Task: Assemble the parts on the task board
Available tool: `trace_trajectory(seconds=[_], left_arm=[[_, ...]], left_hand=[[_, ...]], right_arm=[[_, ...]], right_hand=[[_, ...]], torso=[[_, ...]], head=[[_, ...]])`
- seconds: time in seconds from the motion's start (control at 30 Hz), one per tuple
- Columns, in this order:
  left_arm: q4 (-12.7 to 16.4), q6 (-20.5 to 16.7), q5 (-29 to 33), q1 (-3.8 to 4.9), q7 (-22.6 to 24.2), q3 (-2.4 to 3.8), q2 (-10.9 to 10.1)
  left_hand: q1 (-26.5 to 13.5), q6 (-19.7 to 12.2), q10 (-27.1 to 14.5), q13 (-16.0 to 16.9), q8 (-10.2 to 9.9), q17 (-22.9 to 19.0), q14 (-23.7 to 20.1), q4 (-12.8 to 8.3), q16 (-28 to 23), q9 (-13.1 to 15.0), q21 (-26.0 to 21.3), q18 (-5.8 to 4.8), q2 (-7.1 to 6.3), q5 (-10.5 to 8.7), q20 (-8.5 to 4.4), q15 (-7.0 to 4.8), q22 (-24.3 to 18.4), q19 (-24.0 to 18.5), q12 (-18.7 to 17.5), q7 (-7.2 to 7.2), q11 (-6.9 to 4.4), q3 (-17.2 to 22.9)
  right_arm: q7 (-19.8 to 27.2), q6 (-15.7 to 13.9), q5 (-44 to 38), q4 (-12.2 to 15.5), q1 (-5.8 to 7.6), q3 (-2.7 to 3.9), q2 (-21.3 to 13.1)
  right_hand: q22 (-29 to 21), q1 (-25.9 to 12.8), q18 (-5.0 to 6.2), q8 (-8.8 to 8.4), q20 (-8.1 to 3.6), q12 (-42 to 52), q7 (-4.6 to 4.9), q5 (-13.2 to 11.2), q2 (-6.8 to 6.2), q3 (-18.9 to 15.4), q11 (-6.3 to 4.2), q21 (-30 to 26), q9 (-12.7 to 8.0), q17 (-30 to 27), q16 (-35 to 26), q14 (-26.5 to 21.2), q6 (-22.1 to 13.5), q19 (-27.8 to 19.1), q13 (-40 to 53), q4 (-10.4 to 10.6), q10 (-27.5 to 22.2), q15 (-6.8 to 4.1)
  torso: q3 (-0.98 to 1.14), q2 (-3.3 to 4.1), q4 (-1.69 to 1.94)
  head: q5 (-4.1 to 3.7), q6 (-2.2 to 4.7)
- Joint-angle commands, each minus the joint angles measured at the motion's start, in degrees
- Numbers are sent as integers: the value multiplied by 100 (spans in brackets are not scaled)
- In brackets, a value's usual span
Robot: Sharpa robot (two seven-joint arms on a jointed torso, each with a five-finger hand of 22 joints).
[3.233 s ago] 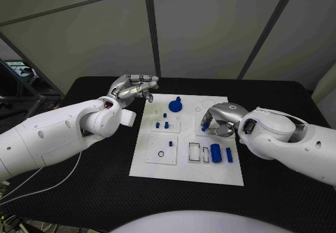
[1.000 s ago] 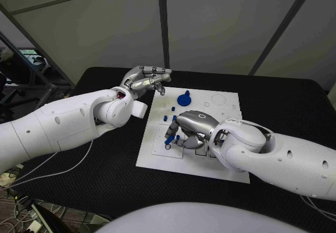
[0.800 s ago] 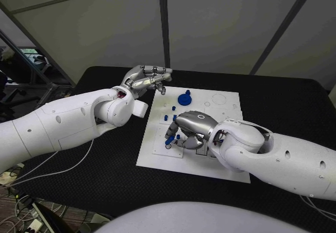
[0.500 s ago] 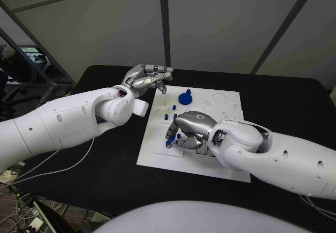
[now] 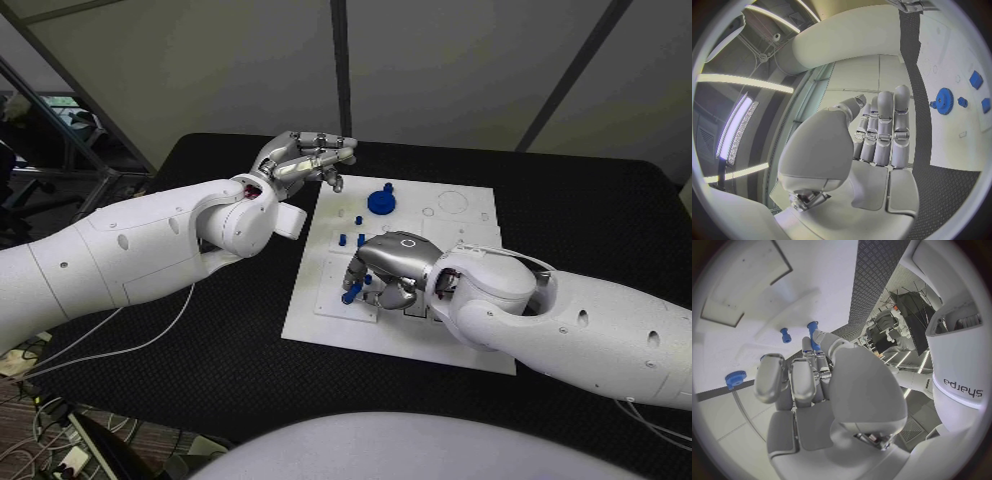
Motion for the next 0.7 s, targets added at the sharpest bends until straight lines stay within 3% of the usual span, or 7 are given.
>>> trace_trajectory(seconds=[0.03, 0.33, 0.53, 0.6, 0.7], left_arm=[[7, 66, 11, 10, 11, 4, 2], [15, 65, 11, 10, 7, 4, -7], [18, 69, 11, 11, 4, 4, -6], [19, 69, 11, 11, 2, 4, -7], [19, 71, 11, 11, -3, 4, -12]], left_hand=[[-9, -14, -27, 6, 39, -8, -26, 2, -27, -6, -20, -61, 26, 31, 9, 5, -7, -32, 14, 5, -3, -30], [-9, -14, -27, 6, 39, -8, -26, 2, -27, -6, -20, -61, 26, 31, 9, 5, -7, -32, 14, 5, -3, -30], [-9, -14, -27, 6, 39, -8, -26, 2, -27, -6, -20, -61, 26, 31, 9, 5, -7, -32, 14, 5, -3, -30], [-9, -14, -27, 6, 39, -8, -26, 2, -27, -6, -20, -61, 26, 31, 9, 5, -7, -32, 14, 5, -3, -30], [-9, -14, -27, 6, 39, -8, -26, 2, -27, -6, -20, -61, 26, 31, 9, 5, -7, -32, 14, 5, -3, -30]], right_arm=[[-86, 209, -140, -14, 5, -11, 6], [-76, 184, -175, -40, 5, -44, 49], [-19, 69, -178, -46, 4, -147, 73], [7, 3, -178, -53, 5, -160, 77], [53, -113, -174, -70, 5, -172, 80]], right_hand=[[-1, -30, -115, 15, 0, -1, 54, 14, -12, 24, -10, 17, 9, -8, -1, 118, -1, -7, 7, -1, 12, -12], [-7, -70, -113, -20, 7, -43, 64, -10, -17, 17, 2, 13, -3, -27, -9, 111, -51, -18, 7, -6, -39, -1], [-20, -152, -112, -144, 40, -177, 131, -7, -46, 21, 74, 3, -52, -7, 11, 116, -238, -40, -28, -5, -230, 64], [-64, -228, -105, -253, 74, -286, 186, 24, -95, 13, 133, -29, -97, 26, 36, 123, -417, -70, -78, 24, -413, 116], [-323, -355, -48, -333, 135, -469, 166, 57, -232, -39, 200, -215, -155, -119, -38, 76, -678, -217, -184, 60, -787, 174]], torso=[[-2, -4, -2], [-1, -2, 2], [-2, -5, -1], [-1, -3, 1], [-1, -3, -2]], head=[[13, -10], [17, -9], [21, -17], [24, -17], [28, -16]])
